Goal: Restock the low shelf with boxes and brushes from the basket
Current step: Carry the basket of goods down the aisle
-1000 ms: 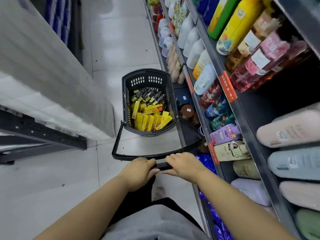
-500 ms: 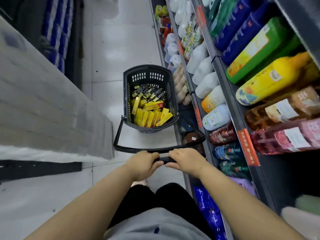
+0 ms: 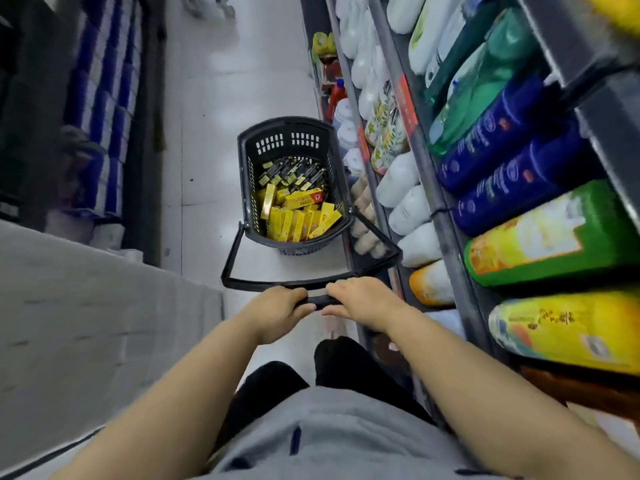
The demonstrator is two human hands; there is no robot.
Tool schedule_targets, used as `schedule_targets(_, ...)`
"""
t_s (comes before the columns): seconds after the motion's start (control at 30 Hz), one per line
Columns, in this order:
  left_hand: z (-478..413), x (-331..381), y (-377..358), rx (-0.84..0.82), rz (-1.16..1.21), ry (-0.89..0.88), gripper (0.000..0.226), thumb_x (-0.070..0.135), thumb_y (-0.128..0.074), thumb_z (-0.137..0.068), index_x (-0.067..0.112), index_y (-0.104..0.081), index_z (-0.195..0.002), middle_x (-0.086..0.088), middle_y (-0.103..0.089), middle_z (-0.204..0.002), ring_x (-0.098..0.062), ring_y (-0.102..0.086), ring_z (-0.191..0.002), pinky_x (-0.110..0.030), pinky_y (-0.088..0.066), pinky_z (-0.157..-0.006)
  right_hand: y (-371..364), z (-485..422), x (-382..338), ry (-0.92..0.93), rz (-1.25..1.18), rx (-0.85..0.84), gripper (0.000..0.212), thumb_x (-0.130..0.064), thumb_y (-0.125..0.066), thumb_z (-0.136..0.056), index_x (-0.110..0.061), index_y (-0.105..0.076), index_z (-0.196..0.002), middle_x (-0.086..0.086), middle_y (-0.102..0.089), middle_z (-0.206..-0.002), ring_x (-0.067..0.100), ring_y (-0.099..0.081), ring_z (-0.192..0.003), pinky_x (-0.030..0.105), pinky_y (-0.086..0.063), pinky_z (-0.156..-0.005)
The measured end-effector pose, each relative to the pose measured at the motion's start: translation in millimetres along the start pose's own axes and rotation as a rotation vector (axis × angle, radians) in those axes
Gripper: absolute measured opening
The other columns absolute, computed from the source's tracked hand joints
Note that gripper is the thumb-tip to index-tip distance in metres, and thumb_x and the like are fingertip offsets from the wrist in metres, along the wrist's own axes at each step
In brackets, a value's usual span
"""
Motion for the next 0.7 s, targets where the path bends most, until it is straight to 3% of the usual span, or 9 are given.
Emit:
schedule_targets(0.2, -78.7, -16.5, 72.8, 0.034, 0.005, 0.079, 0.030, 0.038, -0.040, -0.098, 0.012, -0.051, -0.089, -0.011, -0.062, -0.092, -0.028, -0.055, -0.085, -0.032, -0.025, -0.061, 50.7, -71.0, 68.6, -0.039, -0.005, -0.036, 0.045, -0.057, -0.036, -0.093, -0.014, -0.047, -0.102, 0.007, -0.059, -0.100, 0.030, -0.059, -0.092, 0.038, -0.033, -0.062)
schedule_targets(0.43, -146.7, -62.2, 152.0, 0.102, 0.014, 0.010, 0.035, 0.042, -0.042, -0.096, 0.010, -0.056, -0.091, -0.009, -0.064, -0.088, -0.027, -0.056, -0.082, -0.039, -0.039, -0.069, 95.3, -165.3, 120.4, 0.014, 0.131, -0.060, 0.049, -0.059, -0.034, -0.093, -0.013, -0.048, -0.106, 0.006, -0.062, -0.104, 0.029, -0.061, -0.095, 0.035, -0.029, -0.060)
schedule_targets(0.57, -189.8, -92.6, 208.6, 0.167, 0.016, -0.046, 0.032, 0.042, -0.043, -0.095, 0.013, -0.057, -0.090, -0.009, -0.065, -0.087, -0.028, -0.057, -0.081, -0.037, -0.038, -0.065, 130.2, -226.2, 153.0, 0.017, 0.149, -0.068, 0.052, -0.060, -0.031, -0.092, -0.014, -0.049, -0.106, 0.006, -0.062, -0.103, 0.029, -0.061, -0.093, 0.037, -0.034, -0.061)
schedule_targets(0.7, -234.8, -124.2, 271.1, 0.121, 0.033, -0.027, 0.034, 0.043, -0.042, -0.096, 0.013, -0.055, -0.089, -0.010, -0.064, -0.088, -0.029, -0.057, -0.082, -0.039, -0.039, -0.065, 171.3, -288.2, 182.9, -0.024, 0.100, -0.068, 0.051, -0.059, -0.032, -0.093, -0.014, -0.049, -0.106, 0.006, -0.060, -0.102, 0.028, -0.060, -0.094, 0.037, -0.034, -0.063)
Point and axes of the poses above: each hand's wrist, its own z-axis away from the middle knuckle, its own y-axis out of the back of the hand, x = y × z, the point moved 8 cm from there along -z, towards the middle knuckle
